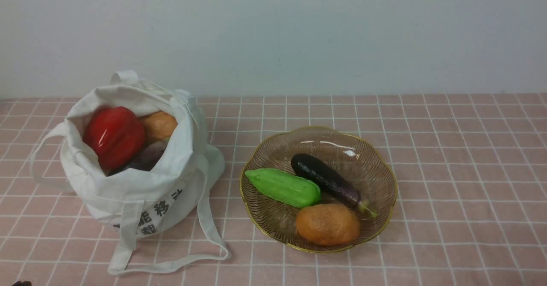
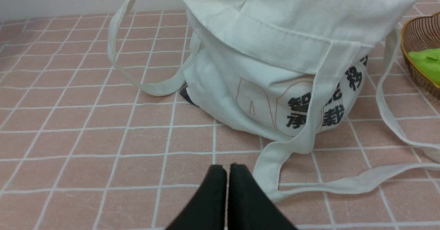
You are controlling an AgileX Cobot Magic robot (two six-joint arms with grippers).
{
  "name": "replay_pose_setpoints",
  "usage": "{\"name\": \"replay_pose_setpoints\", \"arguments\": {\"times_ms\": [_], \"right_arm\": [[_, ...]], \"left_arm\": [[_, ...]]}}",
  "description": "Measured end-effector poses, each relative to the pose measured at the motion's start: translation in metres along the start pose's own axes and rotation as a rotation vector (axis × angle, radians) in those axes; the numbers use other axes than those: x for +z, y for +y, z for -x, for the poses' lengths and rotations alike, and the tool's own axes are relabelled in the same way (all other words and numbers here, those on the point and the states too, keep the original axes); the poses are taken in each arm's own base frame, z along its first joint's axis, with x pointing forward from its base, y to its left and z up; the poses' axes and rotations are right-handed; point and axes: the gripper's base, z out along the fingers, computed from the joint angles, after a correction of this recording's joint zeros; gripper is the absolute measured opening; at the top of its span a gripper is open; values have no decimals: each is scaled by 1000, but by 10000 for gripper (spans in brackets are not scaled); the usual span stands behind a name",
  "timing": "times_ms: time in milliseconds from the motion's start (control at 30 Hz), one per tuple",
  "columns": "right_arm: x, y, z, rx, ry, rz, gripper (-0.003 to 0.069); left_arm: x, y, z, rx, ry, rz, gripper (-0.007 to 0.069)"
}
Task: Take vegetables from bag on pink coffee tablecloth place on plate.
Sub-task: 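Reach into the bag and grasp the red bell pepper with the left gripper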
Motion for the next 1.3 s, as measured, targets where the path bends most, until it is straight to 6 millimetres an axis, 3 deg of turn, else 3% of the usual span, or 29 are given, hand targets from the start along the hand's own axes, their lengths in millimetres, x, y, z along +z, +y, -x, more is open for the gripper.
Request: {"name": "replay_pose_setpoints", "arguments": {"times_ms": [767,967,1167,1300], "right_arm": [[0,0,0,0,0,0,-12],[0,0,0,0,0,0,-12],[0,0,0,0,0,0,-12],[0,0,0,0,0,0,-12]], "left_arm": [[0,0,2,1,-24,2,-5],[-3,-3,21,-308,-231,-75,-5],[-7,-2,34,-384,-377,-98,-5],[-16,1,52,-430,-597,-123,-5]]}}
